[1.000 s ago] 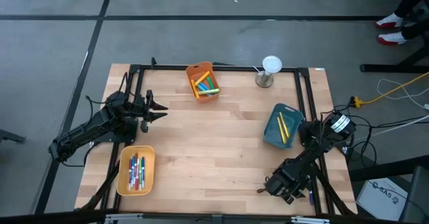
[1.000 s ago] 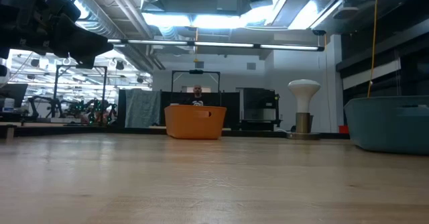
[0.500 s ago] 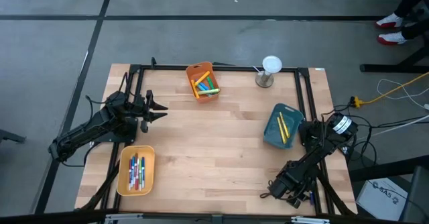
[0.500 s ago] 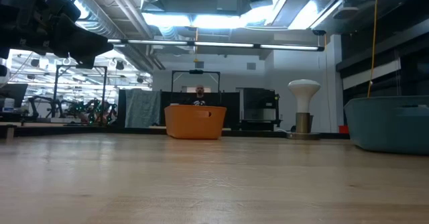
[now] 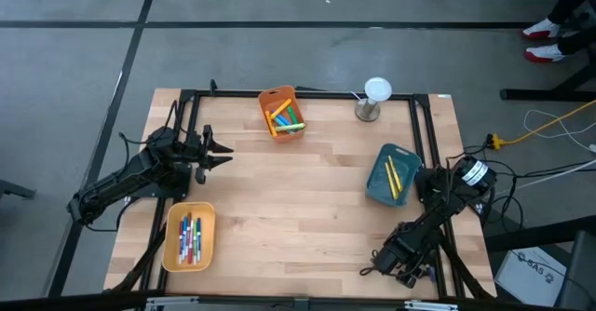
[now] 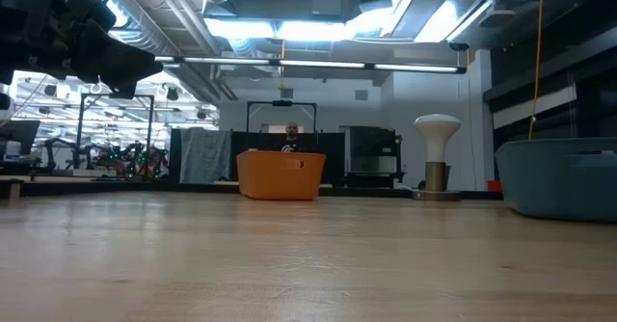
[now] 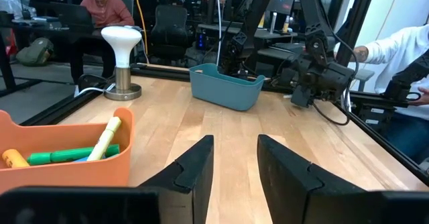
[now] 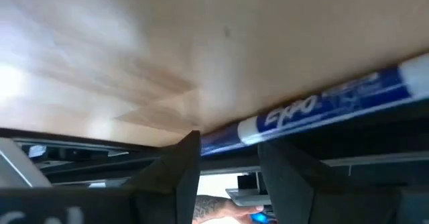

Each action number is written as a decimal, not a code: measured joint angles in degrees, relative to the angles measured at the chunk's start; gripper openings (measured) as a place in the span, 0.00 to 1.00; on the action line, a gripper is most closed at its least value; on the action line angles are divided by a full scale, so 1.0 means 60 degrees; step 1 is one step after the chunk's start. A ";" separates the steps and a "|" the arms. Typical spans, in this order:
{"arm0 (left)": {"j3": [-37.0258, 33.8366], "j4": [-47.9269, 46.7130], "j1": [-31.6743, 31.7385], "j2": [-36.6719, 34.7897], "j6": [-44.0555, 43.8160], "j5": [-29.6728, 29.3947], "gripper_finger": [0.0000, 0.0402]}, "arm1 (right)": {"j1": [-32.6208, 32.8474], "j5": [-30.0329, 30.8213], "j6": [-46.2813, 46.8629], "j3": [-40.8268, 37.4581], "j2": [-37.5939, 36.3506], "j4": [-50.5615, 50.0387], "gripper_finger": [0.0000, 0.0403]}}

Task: Pick & Place Markers
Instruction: Put the dark blue marker pen into the yellow bin

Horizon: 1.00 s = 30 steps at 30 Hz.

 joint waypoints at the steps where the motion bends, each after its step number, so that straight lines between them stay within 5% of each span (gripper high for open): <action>1: 0.0000 0.0003 0.0000 0.0000 0.0001 0.0000 0.27 | -0.0043 0.0003 -0.0004 -0.0041 0.0001 0.0074 0.37; 24: 0.0000 0.0000 0.0004 0.0000 0.0000 0.0000 0.27 | -0.1841 0.0470 0.0714 -0.0214 0.0000 0.1468 0.37; 30: 0.0000 0.0000 0.0004 0.0000 0.0000 0.0000 0.27 | -0.2068 0.1281 0.0778 0.0383 -0.0001 0.1393 0.37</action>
